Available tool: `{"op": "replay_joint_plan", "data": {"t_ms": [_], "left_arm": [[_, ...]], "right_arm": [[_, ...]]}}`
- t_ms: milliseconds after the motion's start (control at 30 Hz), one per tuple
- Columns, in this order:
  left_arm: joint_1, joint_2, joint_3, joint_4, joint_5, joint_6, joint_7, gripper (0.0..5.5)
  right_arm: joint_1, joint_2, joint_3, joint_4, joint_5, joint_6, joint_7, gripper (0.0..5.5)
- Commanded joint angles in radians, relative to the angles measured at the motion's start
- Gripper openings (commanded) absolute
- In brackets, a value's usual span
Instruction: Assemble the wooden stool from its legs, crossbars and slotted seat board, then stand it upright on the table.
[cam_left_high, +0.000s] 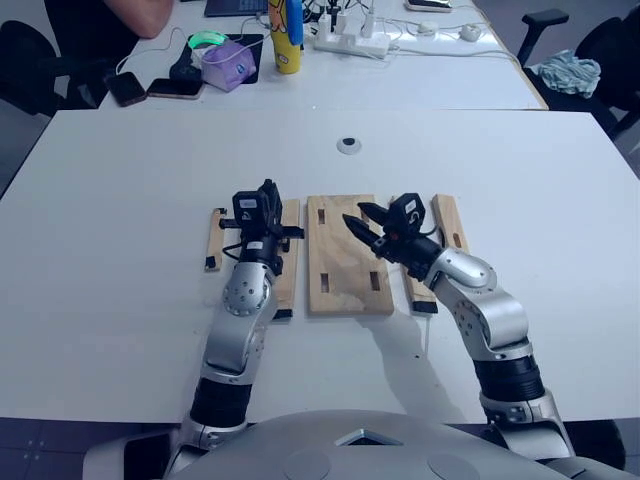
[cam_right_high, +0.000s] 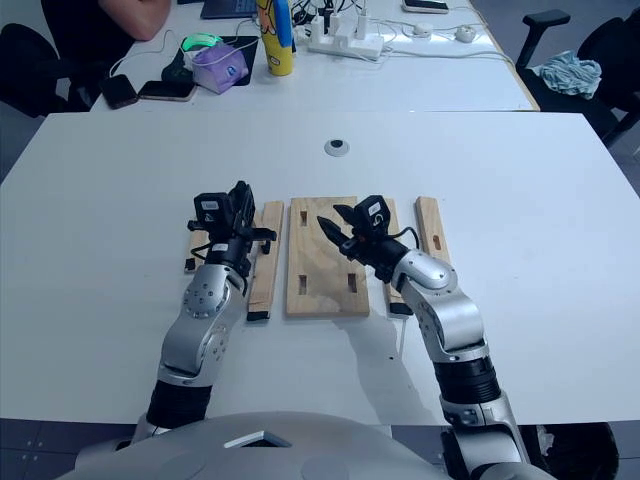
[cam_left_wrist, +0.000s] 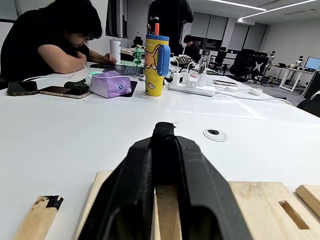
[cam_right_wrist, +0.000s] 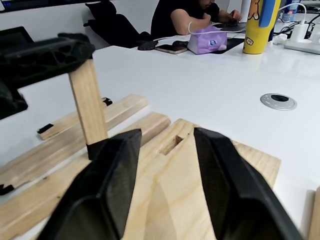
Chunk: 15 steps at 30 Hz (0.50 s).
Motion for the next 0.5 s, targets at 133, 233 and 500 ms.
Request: {"op": "replay_joint_plan", "data": {"t_ms": [133,233,500], "left_arm": [[0.180,0.027,-0.051,0.039,0.085,0.122,-0.003,0.44],[0.233,0.046,-0.103,0.005,0.116,0.049,-0.029,0.44],[0.423,0.139,-0.139,0.085,0.203,-0.382,-0.046,0.44]], "right_arm": [[0.069,0.011,0.024,-0.091,-0.066,-0.020,-0.074,1.96],[0.087,0.003,0.041,-0.122,-0.114,-0.049,-0.100,1.96],[0.077,-0.009,0.043,-0.136,-0.144,-0.052,-0.094,1.96]]}}
